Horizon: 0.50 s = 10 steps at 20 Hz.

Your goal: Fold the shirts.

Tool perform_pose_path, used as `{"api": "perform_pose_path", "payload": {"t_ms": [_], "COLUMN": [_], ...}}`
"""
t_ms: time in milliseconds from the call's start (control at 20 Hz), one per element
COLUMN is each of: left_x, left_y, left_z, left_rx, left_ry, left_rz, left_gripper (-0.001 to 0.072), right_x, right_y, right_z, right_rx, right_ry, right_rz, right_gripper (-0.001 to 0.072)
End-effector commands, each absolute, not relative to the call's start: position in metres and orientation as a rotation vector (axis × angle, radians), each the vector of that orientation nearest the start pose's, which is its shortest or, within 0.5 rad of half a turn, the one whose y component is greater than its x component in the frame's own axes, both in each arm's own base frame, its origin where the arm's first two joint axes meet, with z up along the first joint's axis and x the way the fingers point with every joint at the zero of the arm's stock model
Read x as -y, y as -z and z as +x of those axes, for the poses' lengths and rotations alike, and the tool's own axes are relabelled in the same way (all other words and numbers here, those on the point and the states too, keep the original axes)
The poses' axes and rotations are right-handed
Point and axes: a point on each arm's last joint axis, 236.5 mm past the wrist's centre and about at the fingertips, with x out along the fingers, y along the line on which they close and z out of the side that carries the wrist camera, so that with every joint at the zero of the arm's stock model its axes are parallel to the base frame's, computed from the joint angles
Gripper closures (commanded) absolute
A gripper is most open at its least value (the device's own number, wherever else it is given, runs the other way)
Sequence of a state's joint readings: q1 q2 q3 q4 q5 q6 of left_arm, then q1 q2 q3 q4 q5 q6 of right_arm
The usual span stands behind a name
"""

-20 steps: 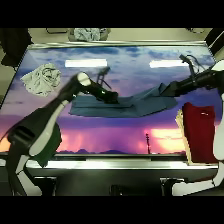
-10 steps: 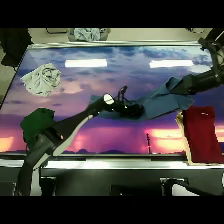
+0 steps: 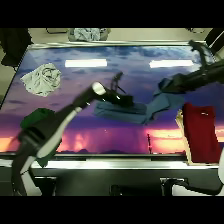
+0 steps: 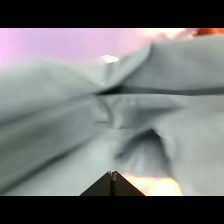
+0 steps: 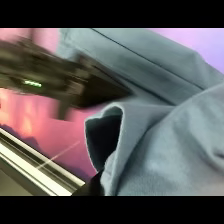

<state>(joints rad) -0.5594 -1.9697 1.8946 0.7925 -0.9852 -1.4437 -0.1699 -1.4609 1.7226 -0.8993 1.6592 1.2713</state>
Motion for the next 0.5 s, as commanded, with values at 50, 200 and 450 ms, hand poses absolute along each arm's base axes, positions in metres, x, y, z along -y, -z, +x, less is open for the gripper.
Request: {"api": "perform_pose_path", "payload": {"t_ms": [50,200,450], "left_x": [0.293,0.237,0.213], "left_y": [-0.109,-0.186,-0.26], "left_z": [0.475,0.476,0.445], "left_rx": [-0.987,-0.852,-0.714], "left_ry": [0.707,0.64,0.632], "left_rz": [-0.065,-0.099,-0.094], "left_gripper": [0.0681,0.068,0.068], "right_x": [-0.159,-0.222,-0.301], "right_y": [-0.109,-0.077,-0.021], "right_z": [0.442,0.462,0.465], "right_rx": [-1.195,-1.204,-1.276], "right_ry": [-0.734,-0.791,-0.84], "right_rz": [0.349,0.454,0.592], "right_gripper": [0.0676,0.0676,0.0568]}}
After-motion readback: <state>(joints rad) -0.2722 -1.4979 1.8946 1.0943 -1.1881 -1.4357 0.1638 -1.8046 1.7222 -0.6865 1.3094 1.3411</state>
